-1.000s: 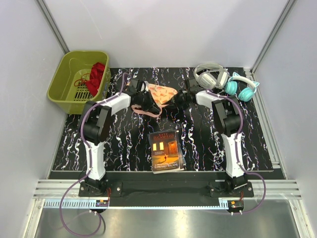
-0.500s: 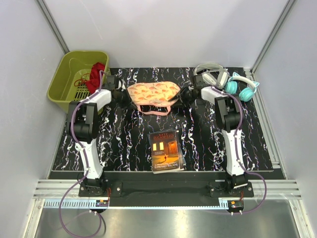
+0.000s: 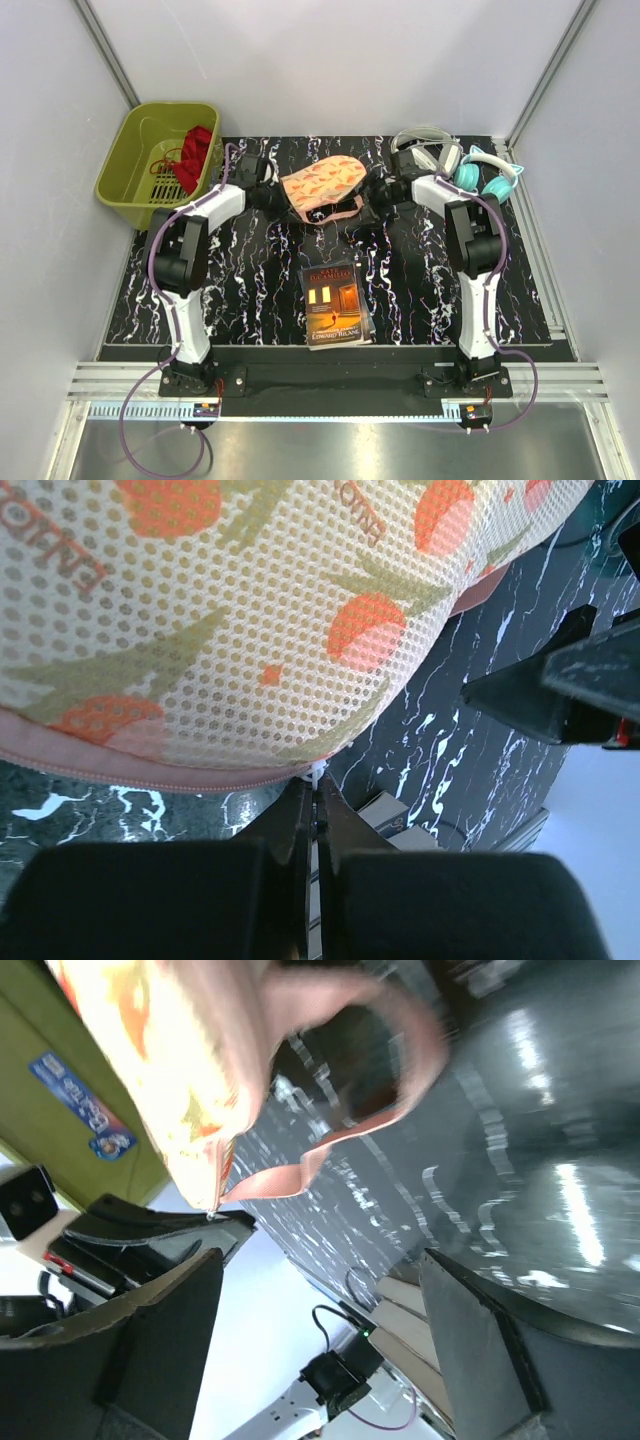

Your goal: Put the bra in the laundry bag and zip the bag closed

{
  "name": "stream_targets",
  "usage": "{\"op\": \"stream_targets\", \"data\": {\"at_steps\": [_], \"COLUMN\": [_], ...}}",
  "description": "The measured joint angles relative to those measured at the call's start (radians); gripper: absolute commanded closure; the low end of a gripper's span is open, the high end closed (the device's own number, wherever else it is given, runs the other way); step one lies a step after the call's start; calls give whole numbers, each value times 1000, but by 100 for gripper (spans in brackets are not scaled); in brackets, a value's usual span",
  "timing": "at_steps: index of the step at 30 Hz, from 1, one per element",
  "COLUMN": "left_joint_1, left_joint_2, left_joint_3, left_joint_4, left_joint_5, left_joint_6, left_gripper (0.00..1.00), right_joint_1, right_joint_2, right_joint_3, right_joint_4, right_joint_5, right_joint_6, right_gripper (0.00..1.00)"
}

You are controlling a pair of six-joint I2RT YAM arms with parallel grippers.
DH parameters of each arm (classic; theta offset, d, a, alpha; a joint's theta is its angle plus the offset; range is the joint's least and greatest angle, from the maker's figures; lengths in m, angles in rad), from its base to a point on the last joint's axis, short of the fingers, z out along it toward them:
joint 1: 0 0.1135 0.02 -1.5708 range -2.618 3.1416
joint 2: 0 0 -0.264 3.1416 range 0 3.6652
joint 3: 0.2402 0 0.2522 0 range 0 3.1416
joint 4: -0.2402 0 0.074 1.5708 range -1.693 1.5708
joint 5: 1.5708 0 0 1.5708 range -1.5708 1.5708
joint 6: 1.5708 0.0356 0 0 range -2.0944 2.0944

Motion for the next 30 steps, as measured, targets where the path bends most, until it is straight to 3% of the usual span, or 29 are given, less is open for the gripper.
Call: {"op": "stream_targets", "data": {"at_steps": [3,9,10,16,17,19,25,30], "left_joint_1": [-19,-95,-105,-152,-151,-145,-108,-11], "left_joint_2": [0,0,0,0,0,0,-16,-58], "left_joint_3": [0,0,0,0,0,-4,-49,-117], "left_joint_4": [3,8,9,18,21,29,53,38], "left_joint_5": [-2,-2,-2,-2,-2,-2,3,3], "left_joint_6": [-11,-31,-33,-43,-43,-43,-40,2], "left_gripper": [100,100,100,100,100,100,100,100], "right_joint_1": [37,107,115,129,129,128,123,87], "right_joint_2": [-1,13,20,65,69,77,84,90], "right_joint_3": [6,63,79,129,129,129,117,113], "right_joint_4": [19,29,33,51,50,48,49,48], "right_joint_5": [3,14,15,18,18,21,23,13], "right_joint_6": [9,50,58,90,95,98,88,29], "right_gripper": [18,34,44,73,86,97,100,100]}}
